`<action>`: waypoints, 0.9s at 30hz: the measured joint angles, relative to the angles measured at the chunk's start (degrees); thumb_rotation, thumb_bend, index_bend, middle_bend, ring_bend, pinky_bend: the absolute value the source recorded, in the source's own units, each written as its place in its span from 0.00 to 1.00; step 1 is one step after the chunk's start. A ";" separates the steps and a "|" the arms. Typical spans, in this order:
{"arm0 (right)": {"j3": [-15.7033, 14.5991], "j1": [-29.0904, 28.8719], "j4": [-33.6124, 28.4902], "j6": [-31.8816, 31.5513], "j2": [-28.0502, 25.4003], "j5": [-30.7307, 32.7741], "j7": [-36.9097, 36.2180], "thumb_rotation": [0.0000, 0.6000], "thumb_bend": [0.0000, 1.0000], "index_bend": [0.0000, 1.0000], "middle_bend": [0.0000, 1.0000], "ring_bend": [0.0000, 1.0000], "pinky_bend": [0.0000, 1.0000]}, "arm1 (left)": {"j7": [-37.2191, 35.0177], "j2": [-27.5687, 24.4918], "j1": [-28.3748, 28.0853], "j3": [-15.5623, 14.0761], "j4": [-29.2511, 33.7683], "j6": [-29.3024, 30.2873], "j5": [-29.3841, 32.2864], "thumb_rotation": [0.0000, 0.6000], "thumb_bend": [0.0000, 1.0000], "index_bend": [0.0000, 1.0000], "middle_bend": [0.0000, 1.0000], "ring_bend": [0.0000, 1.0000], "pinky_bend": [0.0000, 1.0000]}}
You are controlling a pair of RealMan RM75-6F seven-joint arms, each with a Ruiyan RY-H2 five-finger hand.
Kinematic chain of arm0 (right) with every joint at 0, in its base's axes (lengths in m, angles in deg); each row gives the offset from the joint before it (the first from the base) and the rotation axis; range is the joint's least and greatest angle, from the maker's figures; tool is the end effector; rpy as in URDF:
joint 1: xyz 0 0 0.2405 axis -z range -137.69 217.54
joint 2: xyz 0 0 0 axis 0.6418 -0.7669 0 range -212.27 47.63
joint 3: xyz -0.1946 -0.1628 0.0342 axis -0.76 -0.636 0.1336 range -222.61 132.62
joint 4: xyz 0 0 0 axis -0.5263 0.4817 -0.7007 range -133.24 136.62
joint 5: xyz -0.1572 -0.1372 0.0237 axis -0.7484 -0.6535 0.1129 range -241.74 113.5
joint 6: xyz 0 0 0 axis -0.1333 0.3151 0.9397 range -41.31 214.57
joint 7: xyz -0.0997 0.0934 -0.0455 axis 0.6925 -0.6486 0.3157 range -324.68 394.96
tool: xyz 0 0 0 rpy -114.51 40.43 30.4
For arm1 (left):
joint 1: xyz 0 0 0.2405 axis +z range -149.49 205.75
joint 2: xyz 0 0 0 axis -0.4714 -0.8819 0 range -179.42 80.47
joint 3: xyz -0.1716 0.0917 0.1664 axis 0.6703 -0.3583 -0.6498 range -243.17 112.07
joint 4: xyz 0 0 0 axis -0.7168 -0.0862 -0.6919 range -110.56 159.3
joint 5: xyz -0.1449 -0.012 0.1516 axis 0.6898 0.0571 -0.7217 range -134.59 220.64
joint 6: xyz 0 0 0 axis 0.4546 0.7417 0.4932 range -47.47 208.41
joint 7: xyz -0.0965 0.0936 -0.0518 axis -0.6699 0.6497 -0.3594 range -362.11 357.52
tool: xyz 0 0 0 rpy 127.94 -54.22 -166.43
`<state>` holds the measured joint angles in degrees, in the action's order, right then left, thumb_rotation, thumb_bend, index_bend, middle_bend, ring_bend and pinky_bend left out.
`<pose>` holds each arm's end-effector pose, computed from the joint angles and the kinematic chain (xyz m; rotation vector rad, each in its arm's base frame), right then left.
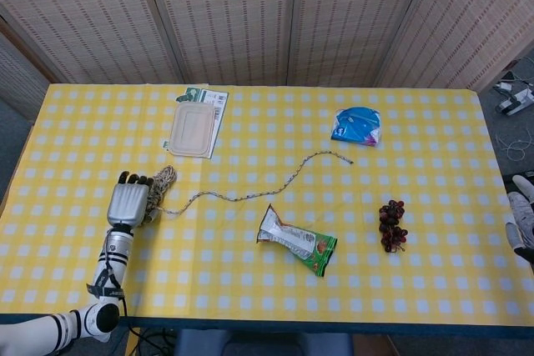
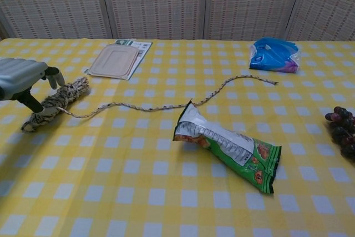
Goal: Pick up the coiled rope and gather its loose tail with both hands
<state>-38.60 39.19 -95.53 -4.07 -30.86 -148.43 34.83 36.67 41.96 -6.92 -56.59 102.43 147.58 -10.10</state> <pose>-0.3078 -0.1695 0.2431 1.2852 -0.7289 0.8519 -0.2317 0.3370 0.0065 -1.5915 -0.7729 -0.5668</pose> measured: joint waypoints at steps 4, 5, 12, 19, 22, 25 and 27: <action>-0.03 0.17 0.03 -0.19 0.04 -0.02 -0.16 1.00 0.36 0.15 0.19 0.09 0.19 | 2.52 -1.10 0.06 -0.12 1.04 -0.42 2.54 0.85 0.24 0.22 0.26 0.19 0.11; -0.04 0.20 0.06 -0.23 0.06 -0.03 -0.23 1.00 0.36 0.15 0.19 0.09 0.19 | 3.18 -1.40 0.08 -0.11 1.58 -0.59 3.56 0.85 0.24 0.20 0.25 0.18 0.11; -0.08 0.47 0.19 -0.58 -0.05 -0.22 -0.55 1.00 0.37 0.15 0.19 0.09 0.19 | 8.25 -2.93 0.21 -0.05 6.63 -0.21 10.45 0.84 0.24 0.14 0.21 0.15 0.11; -0.11 0.77 -0.04 -0.85 -0.13 -0.10 -0.47 1.00 0.36 0.15 0.19 0.09 0.19 | 10.43 -1.23 -0.56 0.15 1.64 0.70 11.96 0.86 0.24 0.15 0.21 0.15 0.11; -0.12 0.81 -0.16 -0.88 -0.15 -0.15 -0.28 1.00 0.36 0.15 0.19 0.09 0.19 | 10.59 -0.35 -1.16 0.82 -1.03 0.34 12.78 0.87 0.24 0.16 0.21 0.15 0.11; -0.08 0.84 -0.31 -0.92 -0.21 -0.11 -0.18 1.00 0.37 0.15 0.19 0.09 0.19 | 10.57 0.44 -1.97 1.88 -3.81 -0.38 13.65 0.88 0.24 0.17 0.21 0.15 0.11; -0.08 0.90 -0.35 -1.02 -0.22 -0.15 -0.16 1.00 0.37 0.15 0.19 0.09 0.19 | 10.50 0.70 -2.59 2.73 -5.04 -1.19 14.27 0.89 0.24 0.18 0.21 0.15 0.11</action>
<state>-38.68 40.09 -95.87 -5.09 -31.09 -148.58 34.67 47.18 42.66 -9.52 -53.87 97.39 146.40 4.17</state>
